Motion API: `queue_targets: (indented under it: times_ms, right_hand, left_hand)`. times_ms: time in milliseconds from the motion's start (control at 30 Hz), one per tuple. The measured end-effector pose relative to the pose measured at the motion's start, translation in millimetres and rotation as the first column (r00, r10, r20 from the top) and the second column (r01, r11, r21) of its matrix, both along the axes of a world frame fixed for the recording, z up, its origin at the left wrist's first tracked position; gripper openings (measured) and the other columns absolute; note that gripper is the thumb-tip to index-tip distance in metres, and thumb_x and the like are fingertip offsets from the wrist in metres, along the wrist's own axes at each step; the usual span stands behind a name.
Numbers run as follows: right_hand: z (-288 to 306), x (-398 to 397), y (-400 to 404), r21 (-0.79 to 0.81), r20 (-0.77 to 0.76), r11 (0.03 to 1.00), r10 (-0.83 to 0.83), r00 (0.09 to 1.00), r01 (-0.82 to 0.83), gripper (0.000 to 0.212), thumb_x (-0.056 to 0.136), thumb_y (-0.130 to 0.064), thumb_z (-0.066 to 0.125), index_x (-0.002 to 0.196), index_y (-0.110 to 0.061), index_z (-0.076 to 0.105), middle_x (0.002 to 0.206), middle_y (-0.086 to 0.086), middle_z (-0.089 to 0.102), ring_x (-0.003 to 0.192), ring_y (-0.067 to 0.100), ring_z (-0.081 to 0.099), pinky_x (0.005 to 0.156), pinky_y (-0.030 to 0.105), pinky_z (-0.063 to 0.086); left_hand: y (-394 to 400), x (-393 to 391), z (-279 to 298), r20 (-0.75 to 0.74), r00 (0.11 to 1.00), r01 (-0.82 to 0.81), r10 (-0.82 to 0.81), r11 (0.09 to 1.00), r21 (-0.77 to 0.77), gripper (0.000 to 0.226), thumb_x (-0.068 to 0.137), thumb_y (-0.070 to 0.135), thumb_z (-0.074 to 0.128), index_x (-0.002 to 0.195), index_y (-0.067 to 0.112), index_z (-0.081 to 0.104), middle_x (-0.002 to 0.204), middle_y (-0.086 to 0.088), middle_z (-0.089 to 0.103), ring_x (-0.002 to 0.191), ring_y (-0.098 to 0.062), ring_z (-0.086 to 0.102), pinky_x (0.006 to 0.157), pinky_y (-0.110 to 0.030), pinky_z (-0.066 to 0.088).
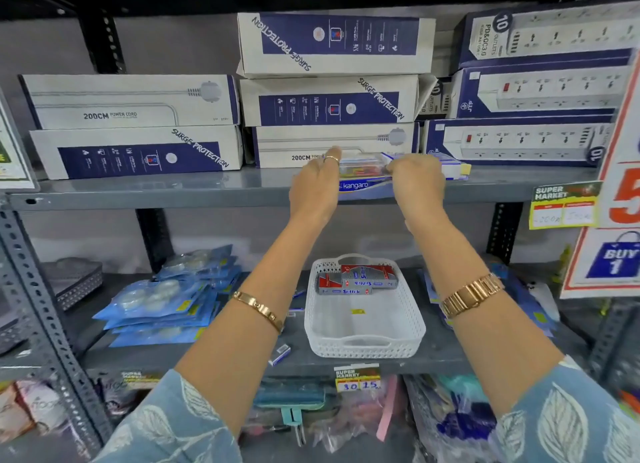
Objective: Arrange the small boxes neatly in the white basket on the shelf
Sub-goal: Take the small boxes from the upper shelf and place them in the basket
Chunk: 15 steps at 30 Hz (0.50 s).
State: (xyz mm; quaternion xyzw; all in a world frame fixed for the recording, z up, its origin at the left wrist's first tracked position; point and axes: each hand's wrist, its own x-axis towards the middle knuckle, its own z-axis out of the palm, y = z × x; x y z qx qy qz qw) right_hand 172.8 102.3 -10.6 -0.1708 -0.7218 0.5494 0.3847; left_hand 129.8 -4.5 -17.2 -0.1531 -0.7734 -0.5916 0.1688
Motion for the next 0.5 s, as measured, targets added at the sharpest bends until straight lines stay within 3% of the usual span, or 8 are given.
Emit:
queue_targets:
  times_ms: [67,133,200,233,267,300,367,500]
  right_hand:
    - [-9,16,-1,0.008,-0.065,0.999,-0.032,0.997,0.032,0.028,0.083,-0.01,0.054,0.085,0.018,0.059,0.07,0.024,0.043,0.071,0.02,0.038,0.062,0.03,0.03]
    - [-16,30,-1,-0.017,-0.123,0.998,-0.058,0.991,0.057,0.028,0.082,-0.012,0.055,0.081,0.015,0.061,0.062,0.01,0.042,0.065,0.02,0.038,0.058,0.03,0.029]
    - [-21,41,1,-0.048,-0.154,0.996,-0.084,0.985,0.078,0.027,0.082,-0.014,0.055,0.082,0.012,0.063,0.056,0.014,0.046,0.06,0.025,0.038,0.052,0.028,0.029]
    - [-23,45,2,-0.061,-0.171,0.995,-0.089,0.981,0.079,0.029,0.082,-0.014,0.056,0.089,0.013,0.064,0.097,0.019,0.06,0.06,0.026,0.039,0.052,0.025,0.03]
    - [-25,49,2,-0.084,-0.187,0.993,-0.097,0.978,0.082,0.029,0.082,-0.014,0.056,0.092,0.012,0.064,0.064,-0.004,0.034,0.06,0.023,0.042,0.053,0.023,0.032]
    - [-28,51,2,-0.099,-0.192,0.991,-0.108,0.975,0.091,0.027,0.082,-0.014,0.057,0.091,0.01,0.066,0.064,0.019,0.055,0.059,0.017,0.043,0.053,0.02,0.034]
    - [-36,52,0,-0.092,-0.179,0.99,-0.118,0.977,0.103,0.019,0.082,-0.014,0.056,0.083,-0.003,0.071,0.061,0.0,0.06,0.06,0.01,0.048,0.051,0.009,0.036]
    - [-60,47,-2,-0.08,-0.186,0.985,-0.167,0.968,0.154,0.019,0.082,-0.013,0.056,0.088,-0.006,0.073,0.095,0.016,0.072,0.067,0.009,0.048,0.05,-0.002,0.035]
  left_hand:
    - [1,18,-3,-0.051,0.998,-0.022,0.024,0.999,0.036,0.043,0.097,0.047,0.035,0.074,0.013,0.05,0.067,0.007,0.05,0.065,-0.013,0.046,0.066,-0.029,0.033]
    - [2,35,-7,-0.108,0.993,-0.043,0.05,0.997,0.068,0.05,0.095,0.048,0.038,0.057,0.016,0.039,0.057,0.008,0.045,0.056,-0.008,0.041,0.056,-0.026,0.031]
    - [4,49,-13,-0.158,0.986,-0.037,0.05,0.996,0.084,0.051,0.095,0.047,0.041,0.051,0.021,0.031,0.052,0.006,0.041,0.054,-0.012,0.04,0.055,-0.03,0.032]
    - [4,55,-16,-0.172,0.984,-0.032,0.046,0.996,0.084,0.051,0.095,0.046,0.041,0.051,0.02,0.032,0.052,0.005,0.043,0.055,-0.015,0.041,0.057,-0.033,0.032]
    - [5,58,-21,-0.169,0.985,-0.027,0.042,0.996,0.091,0.051,0.095,0.046,0.041,0.052,0.018,0.035,0.054,0.004,0.045,0.057,-0.017,0.042,0.058,-0.034,0.032]
    - [5,60,-26,-0.162,0.986,-0.021,0.038,0.995,0.102,0.05,0.095,0.044,0.041,0.055,0.014,0.04,0.056,0.003,0.048,0.06,-0.019,0.044,0.06,-0.034,0.032]
    - [5,60,-39,-0.149,0.989,-0.003,0.022,0.992,0.124,0.043,0.095,0.04,0.043,0.064,0.012,0.046,0.057,0.005,0.049,0.064,-0.021,0.046,0.063,-0.033,0.034]
    - [4,54,-65,-0.141,0.99,0.027,-0.007,0.989,0.143,0.033,0.093,0.037,0.044,0.065,0.021,0.049,0.051,0.007,0.044,0.056,-0.01,0.042,0.058,-0.03,0.033]
